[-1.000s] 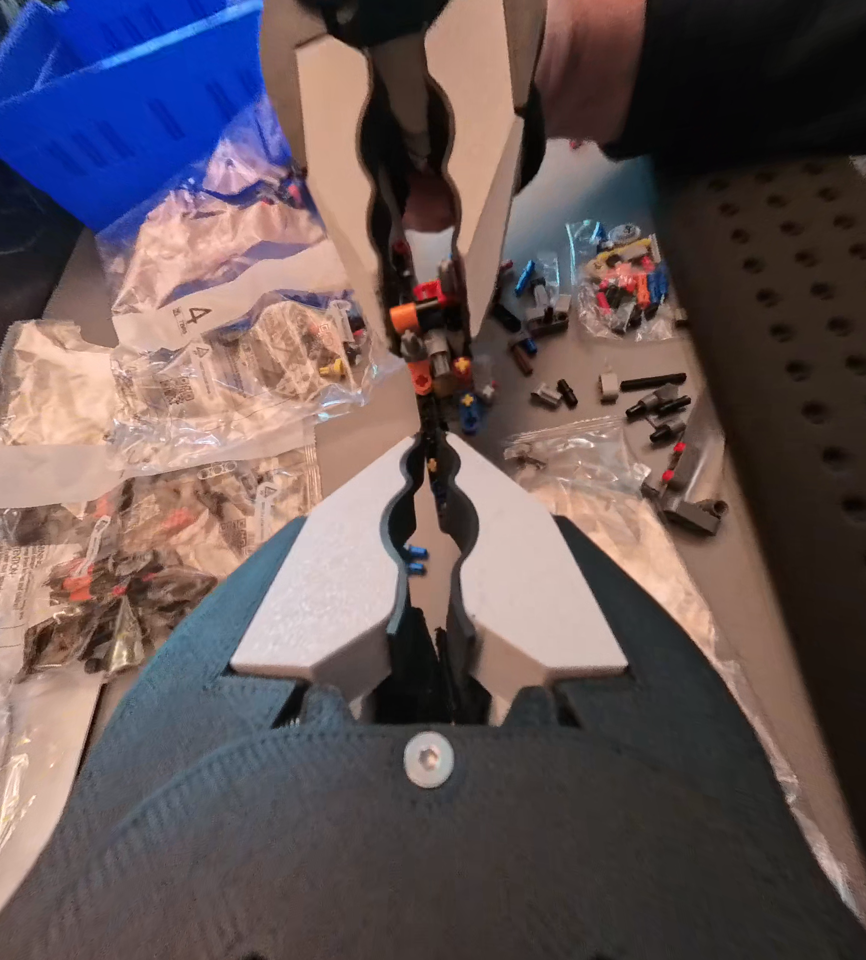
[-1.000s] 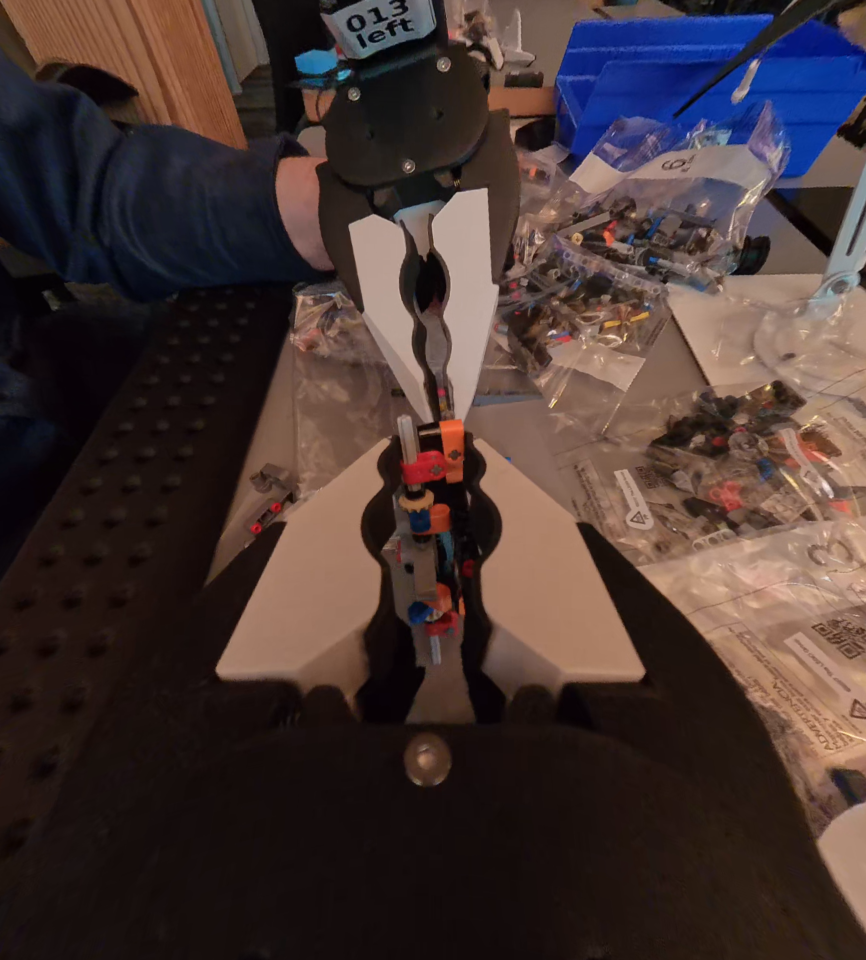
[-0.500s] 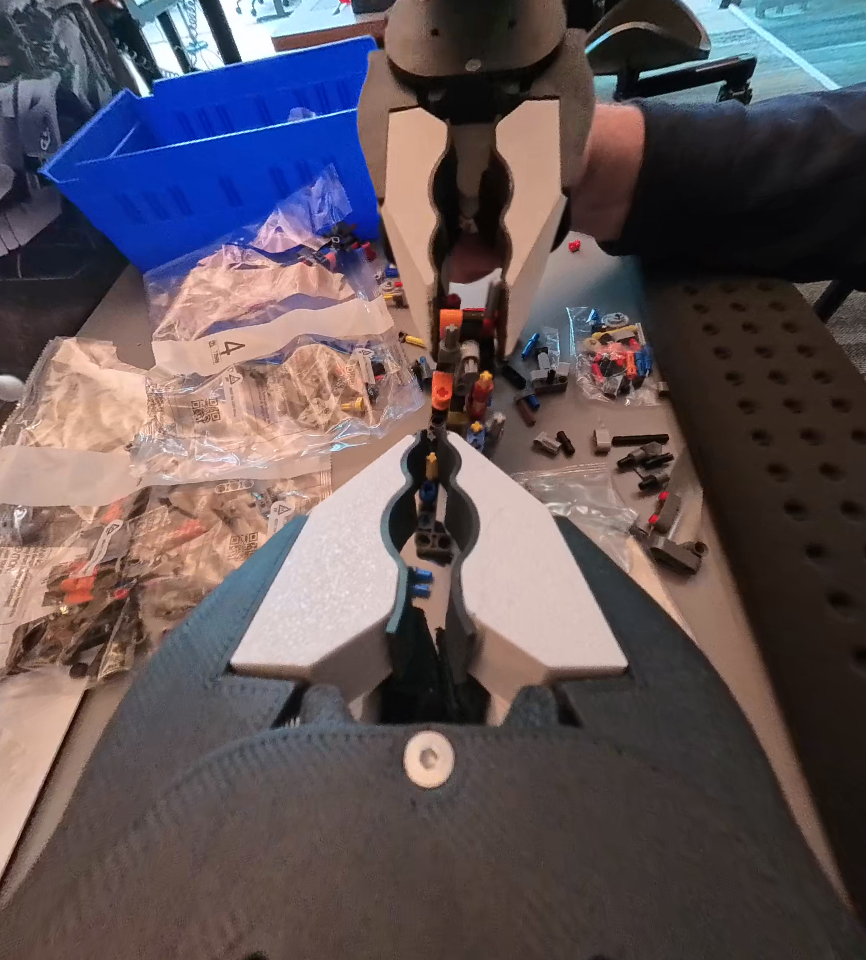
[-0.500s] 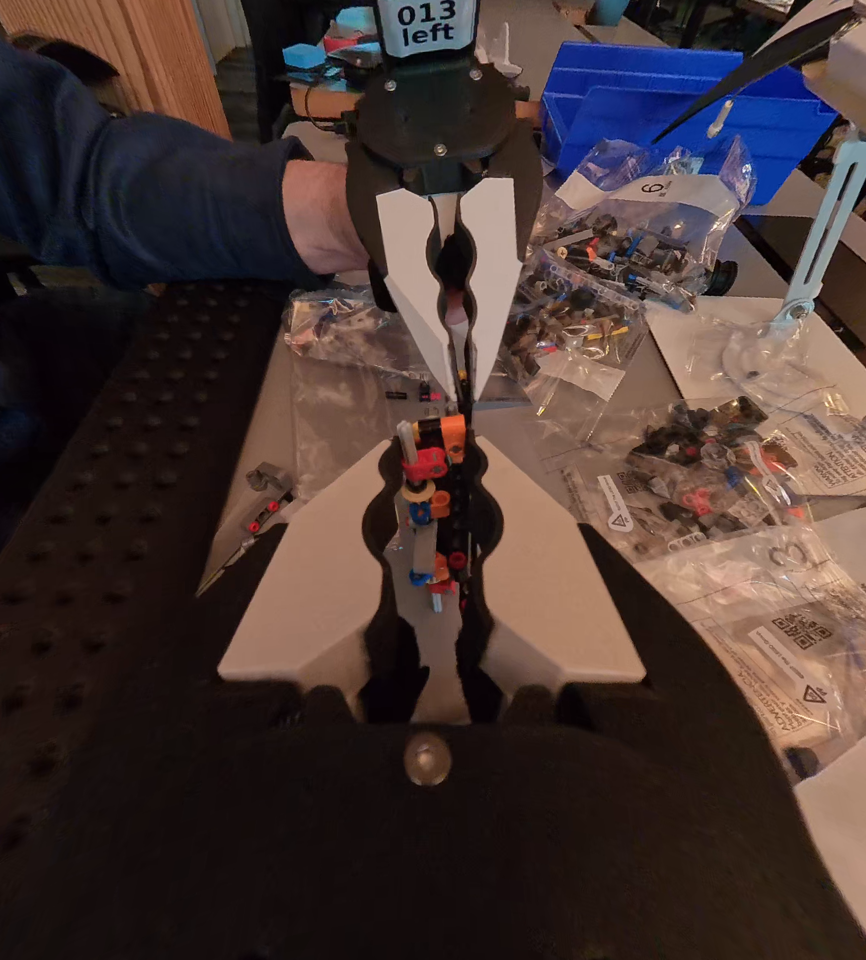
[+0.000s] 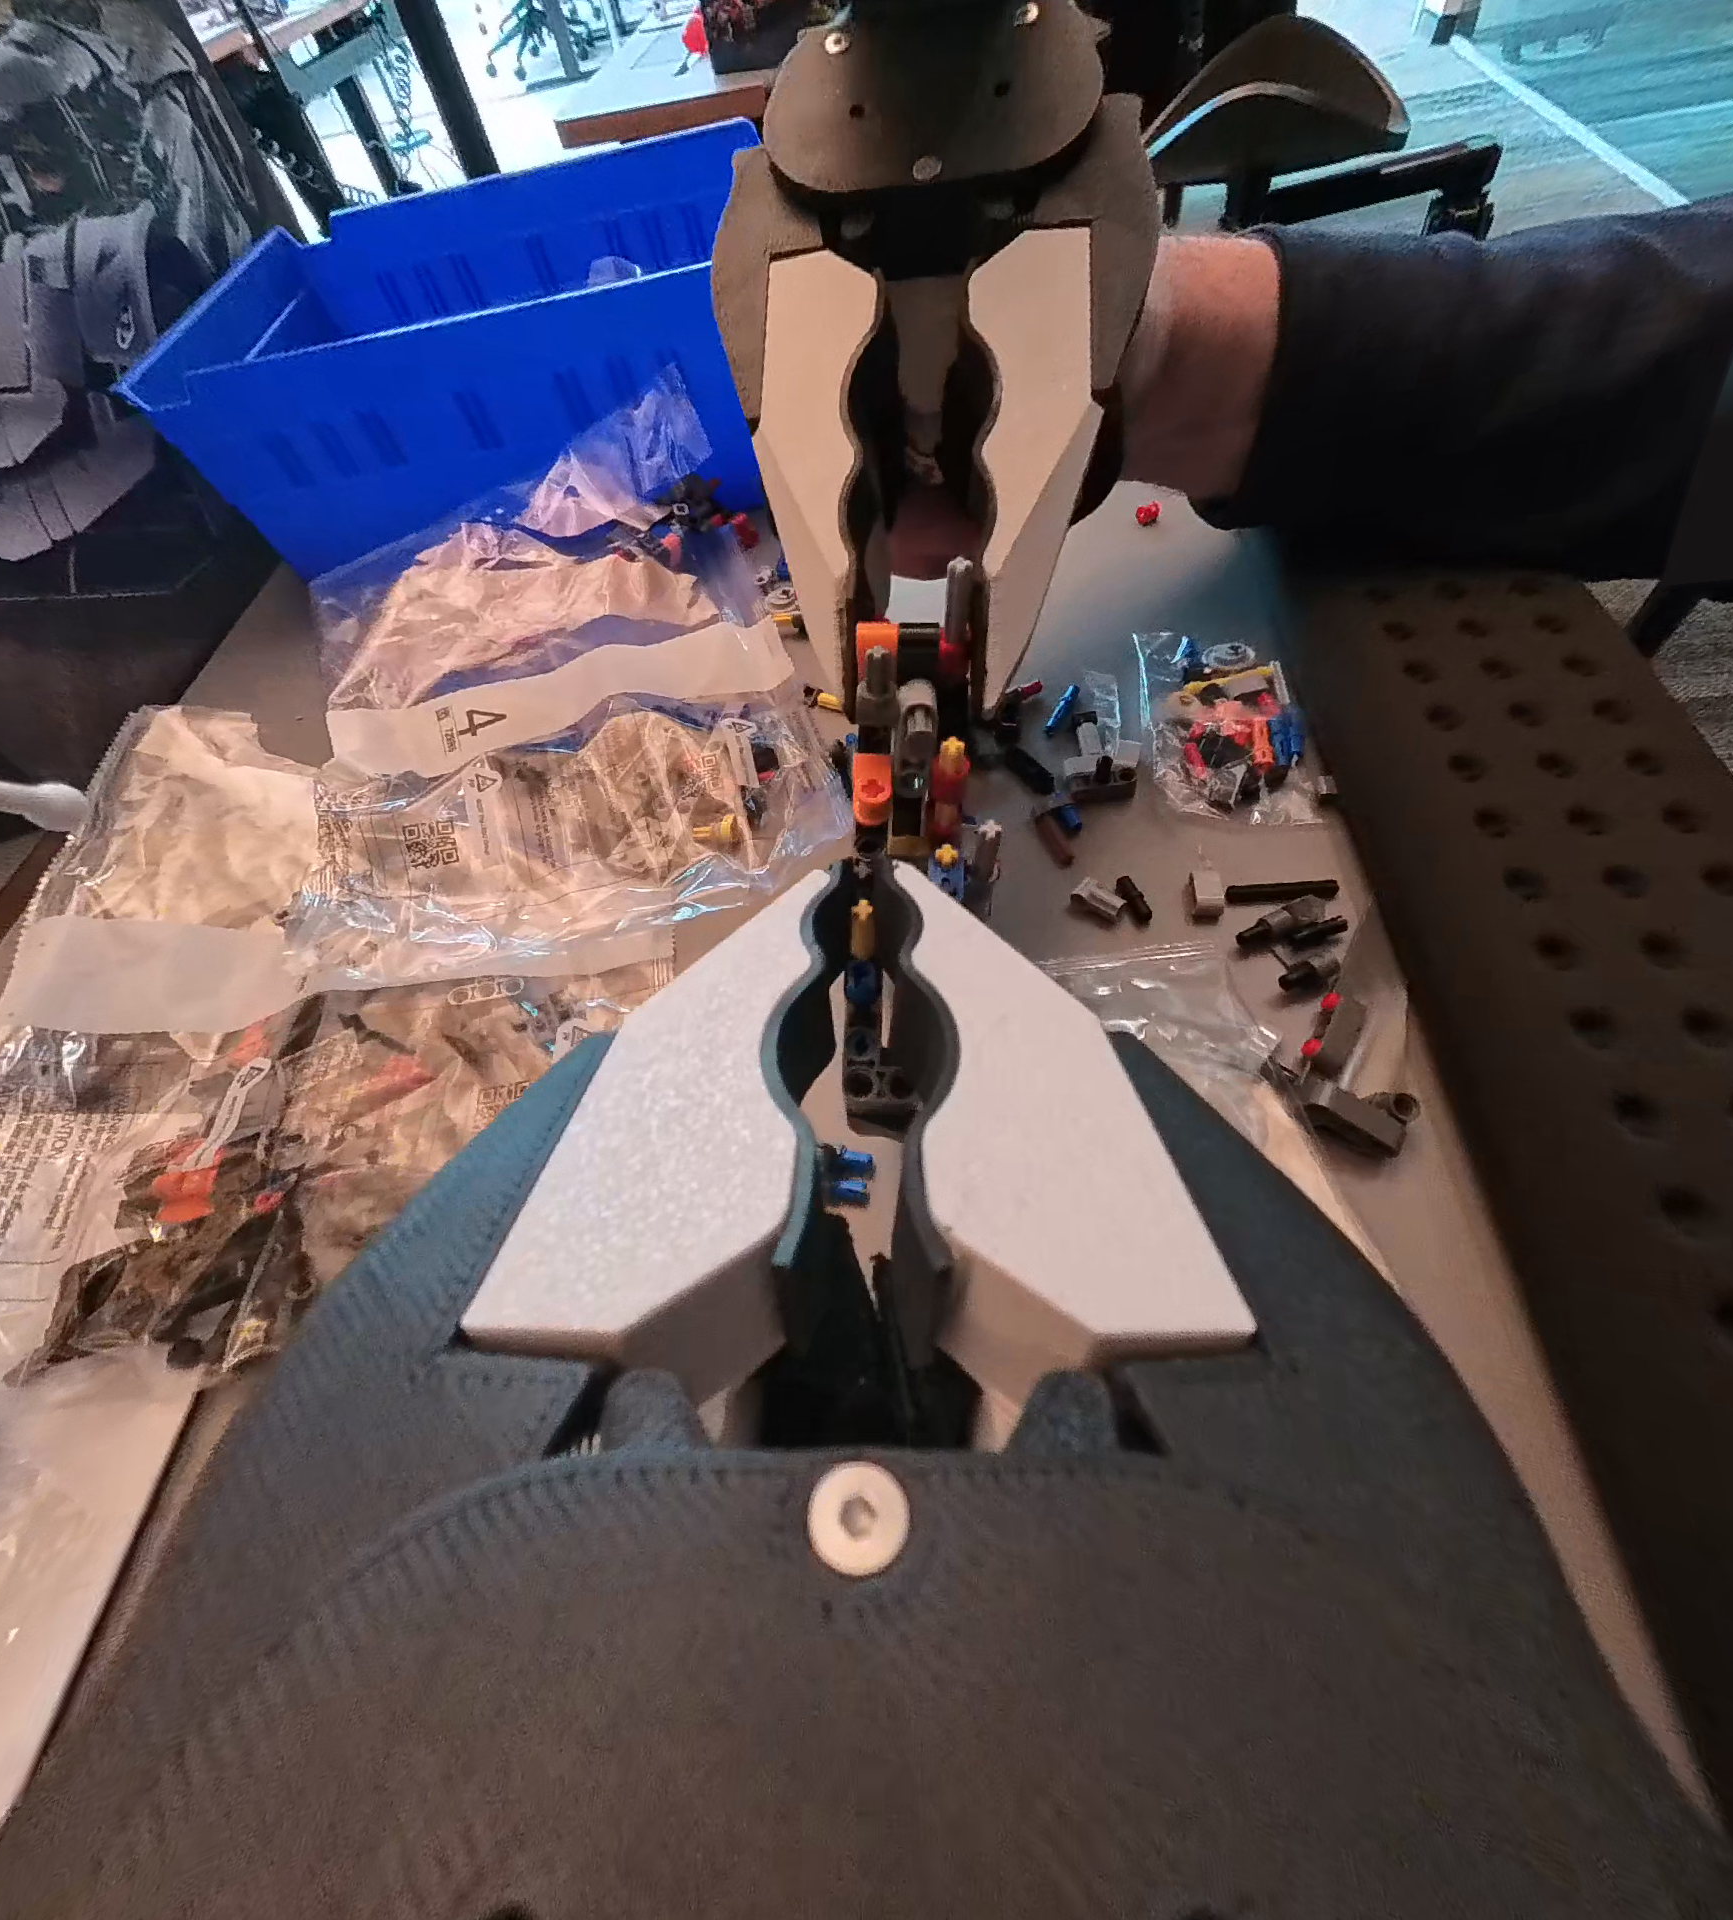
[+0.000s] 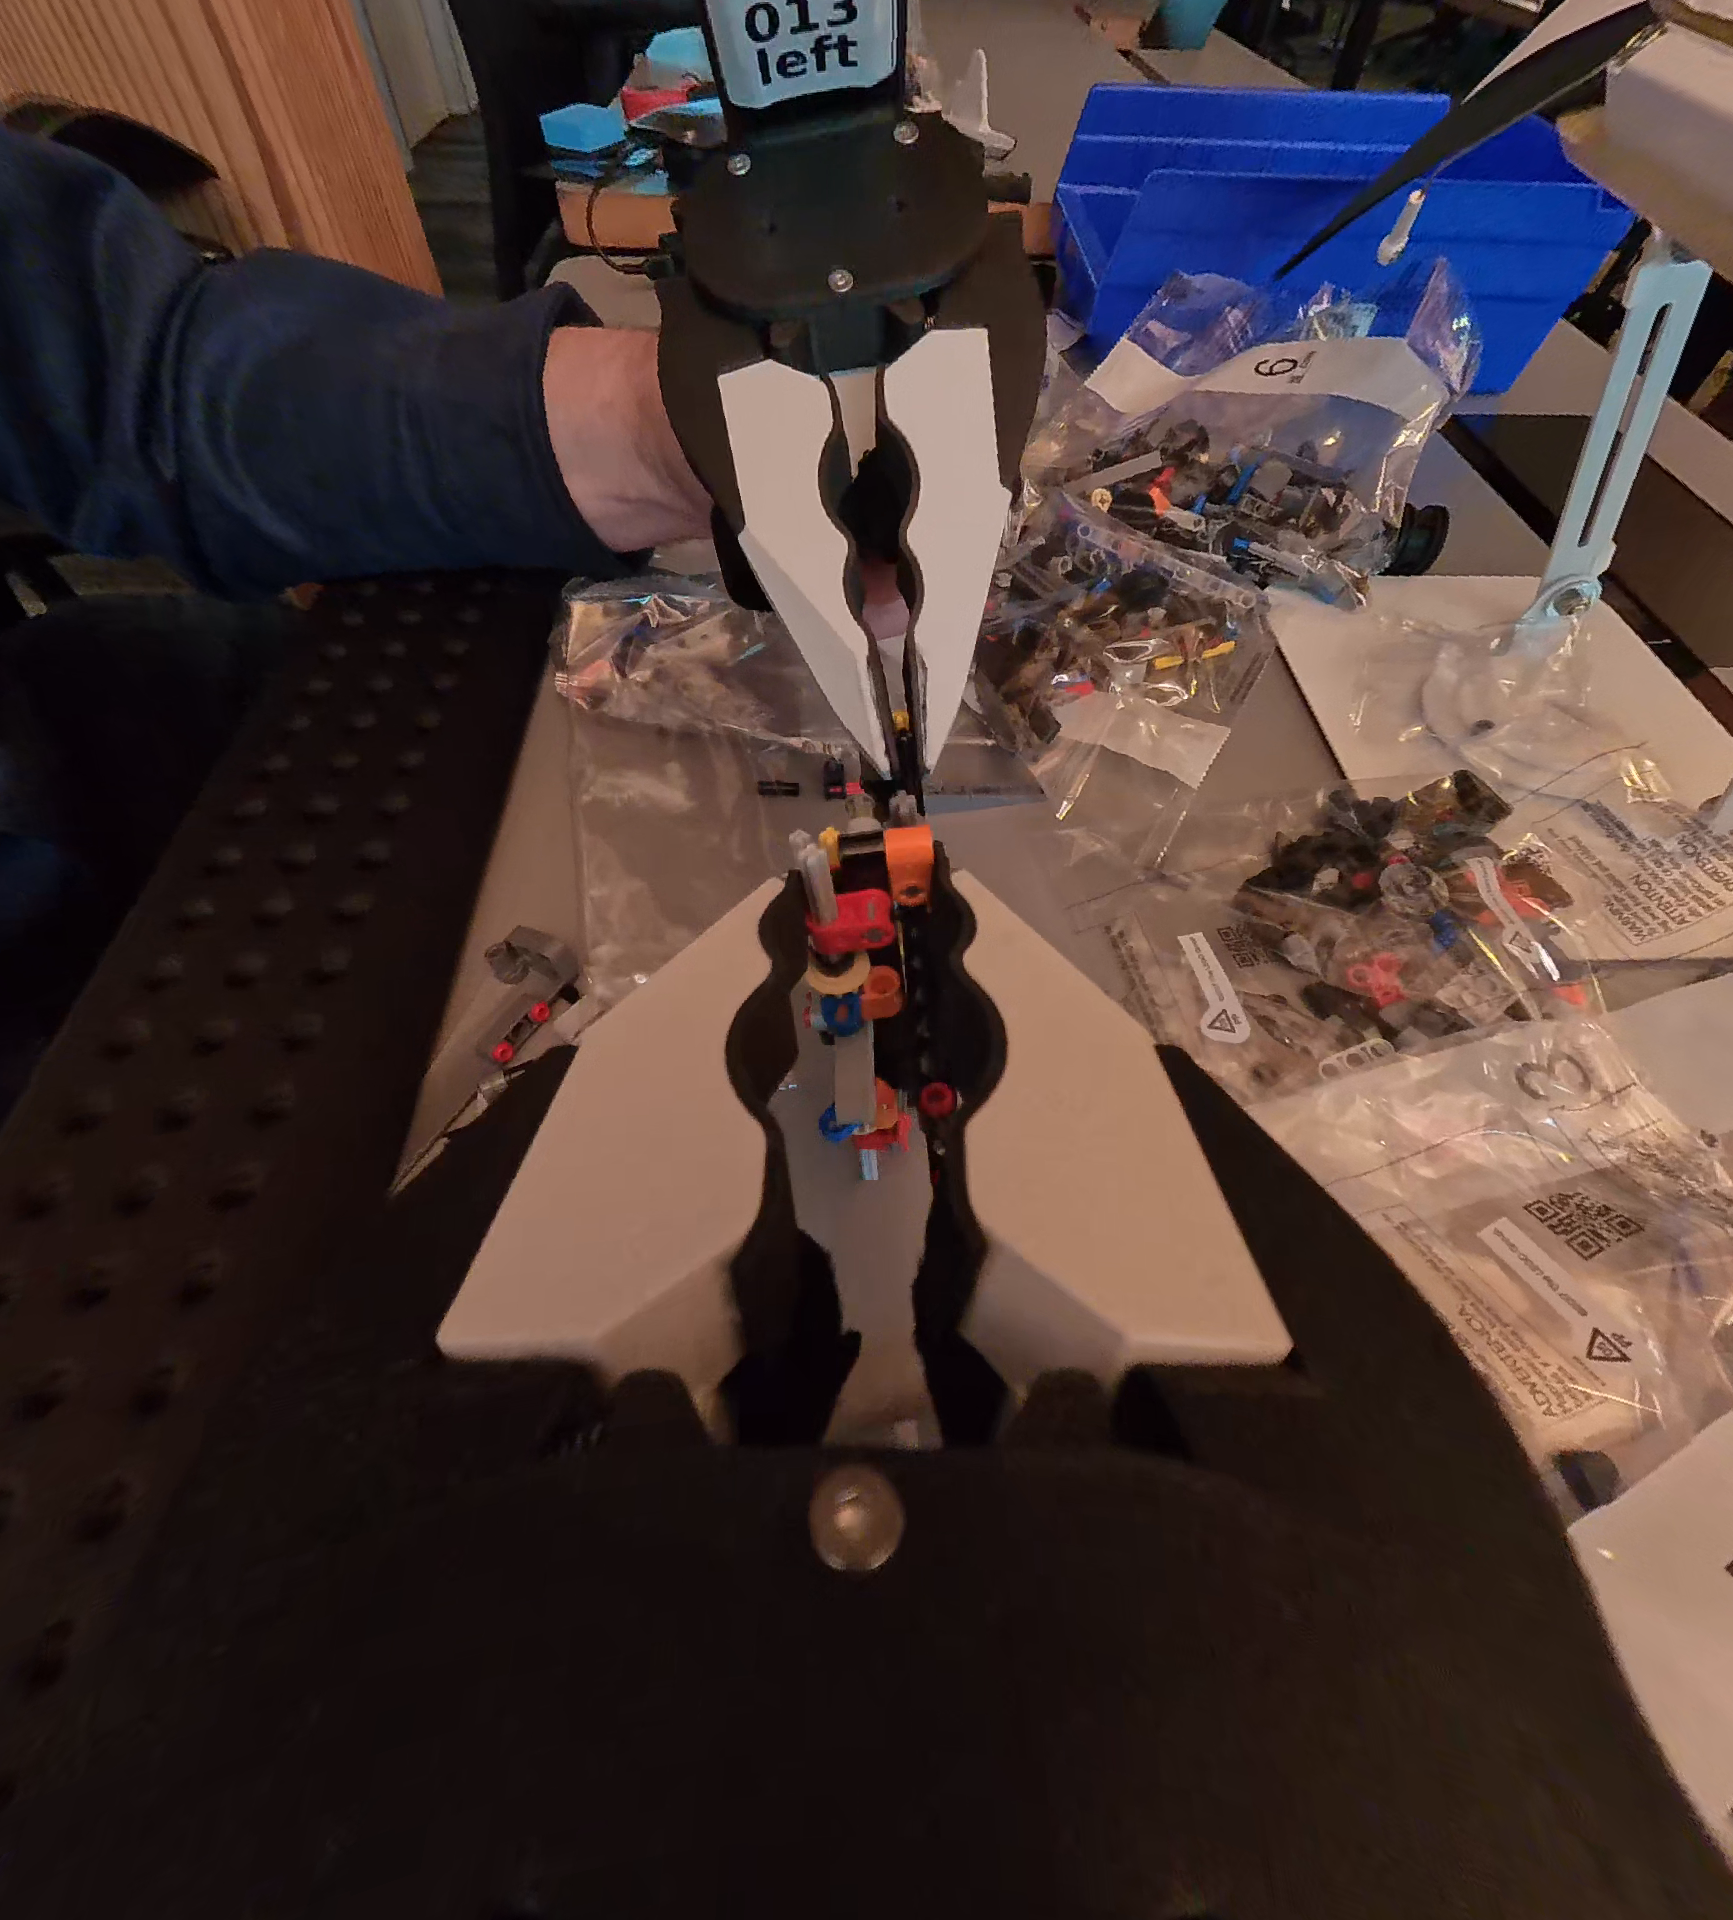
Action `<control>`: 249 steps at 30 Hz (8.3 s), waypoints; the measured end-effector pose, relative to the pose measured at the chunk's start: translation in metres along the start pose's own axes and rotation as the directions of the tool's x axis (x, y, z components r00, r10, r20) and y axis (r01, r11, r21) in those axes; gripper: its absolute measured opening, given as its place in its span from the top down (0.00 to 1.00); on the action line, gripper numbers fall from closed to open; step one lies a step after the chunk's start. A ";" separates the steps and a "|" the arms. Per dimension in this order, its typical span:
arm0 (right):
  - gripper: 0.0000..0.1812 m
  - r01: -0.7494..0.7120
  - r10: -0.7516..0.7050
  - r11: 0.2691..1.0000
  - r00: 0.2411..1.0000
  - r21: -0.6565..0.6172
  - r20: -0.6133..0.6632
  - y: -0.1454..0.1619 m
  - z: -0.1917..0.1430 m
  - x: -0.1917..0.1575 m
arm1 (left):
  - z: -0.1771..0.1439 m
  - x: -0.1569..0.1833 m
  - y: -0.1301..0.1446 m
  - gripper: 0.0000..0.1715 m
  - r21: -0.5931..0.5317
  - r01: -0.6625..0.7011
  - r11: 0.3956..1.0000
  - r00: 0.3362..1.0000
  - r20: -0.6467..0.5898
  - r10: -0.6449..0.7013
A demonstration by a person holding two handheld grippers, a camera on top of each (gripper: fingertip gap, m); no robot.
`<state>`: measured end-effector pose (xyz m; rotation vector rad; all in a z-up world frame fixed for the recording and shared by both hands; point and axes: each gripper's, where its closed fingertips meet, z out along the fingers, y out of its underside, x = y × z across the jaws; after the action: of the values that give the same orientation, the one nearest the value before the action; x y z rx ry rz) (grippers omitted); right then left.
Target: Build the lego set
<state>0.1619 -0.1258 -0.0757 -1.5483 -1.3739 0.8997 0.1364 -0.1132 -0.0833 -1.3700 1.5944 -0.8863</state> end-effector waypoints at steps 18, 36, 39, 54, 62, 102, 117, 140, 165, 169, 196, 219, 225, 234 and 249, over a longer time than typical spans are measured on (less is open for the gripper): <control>0.89 0.042 -0.042 0.999 0.998 0.016 -0.039 -0.006 0.007 0.002 | 0.003 -0.001 0.005 0.98 -0.059 -0.052 0.997 0.998 0.029 0.054; 0.85 0.085 -0.081 0.996 0.991 0.031 -0.109 -0.015 0.009 0.008 | 0.012 -0.003 0.018 0.87 -0.164 -0.086 0.983 0.993 0.062 0.097; 0.82 0.087 -0.084 0.996 0.986 0.016 -0.142 -0.013 0.006 0.014 | 0.011 -0.003 0.017 0.87 -0.150 -0.077 0.986 0.995 0.059 0.086; 0.94 0.062 -0.065 0.998 0.985 -0.021 -0.161 -0.005 0.008 0.019 | 0.000 -0.010 0.007 0.87 0.001 0.175 0.984 0.984 -0.036 -0.175; 0.95 0.007 -0.002 0.999 0.992 0.034 -0.128 -0.012 0.012 0.017 | 0.002 -0.007 0.012 0.87 -0.032 0.147 0.989 0.988 -0.035 -0.148; 0.95 0.143 -0.143 0.990 0.971 -0.014 -0.193 -0.021 0.022 0.007 | -0.006 -0.005 -0.030 0.89 0.141 0.074 0.987 0.996 0.035 -0.079; 0.95 0.147 -0.132 0.987 0.973 0.068 -0.191 -0.036 0.013 0.003 | -0.013 -0.005 -0.045 0.91 0.252 0.188 0.949 0.982 -0.052 -0.180; 0.95 0.131 -0.113 0.988 0.976 0.085 -0.185 -0.039 0.010 0.004 | -0.023 -0.005 -0.047 0.90 0.295 0.266 0.918 0.961 -0.150 -0.230; 0.88 0.062 -0.055 0.998 0.972 0.023 -0.227 -0.026 0.014 0.017 | -0.001 -0.019 -0.028 0.90 -0.059 -0.262 0.963 0.913 0.309 0.267; 0.94 0.040 -0.028 0.998 0.976 0.051 -0.217 -0.027 0.014 0.019 | 0.000 -0.020 -0.027 0.90 -0.100 -0.314 0.944 0.881 0.340 0.328; 0.88 -0.190 0.208 0.962 0.975 0.197 -0.077 -0.037 0.008 0.019 | 0.006 -0.029 -0.037 0.91 -0.382 -0.552 0.741 0.562 0.485 0.670; 0.91 0.066 -0.042 0.993 0.973 0.099 -0.229 -0.041 0.007 0.014 | 0.009 -0.024 -0.037 0.89 -0.245 -0.495 0.833 0.686 0.479 0.548; 0.90 0.109 -0.105 0.994 0.974 0.010 -0.201 -0.029 0.010 0.009 | 0.016 -0.015 -0.025 0.89 -0.204 -0.442 0.874 0.795 0.362 0.487; 0.90 0.065 -0.066 0.998 0.991 -0.017 -0.114 -0.016 0.013 0.004 | 0.016 -0.007 -0.016 0.88 -0.175 -0.389 0.905 0.864 0.272 0.424; 0.91 -0.047 0.041 0.997 0.994 -0.068 -0.098 0.004 0.016 0.012 | 0.024 -0.009 0.012 0.89 -0.266 -0.329 0.906 0.900 0.203 0.386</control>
<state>0.1500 -0.1117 -0.0849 -1.6590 -1.3193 0.8002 0.1537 -0.1025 -0.1025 -1.2232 1.7091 -0.3009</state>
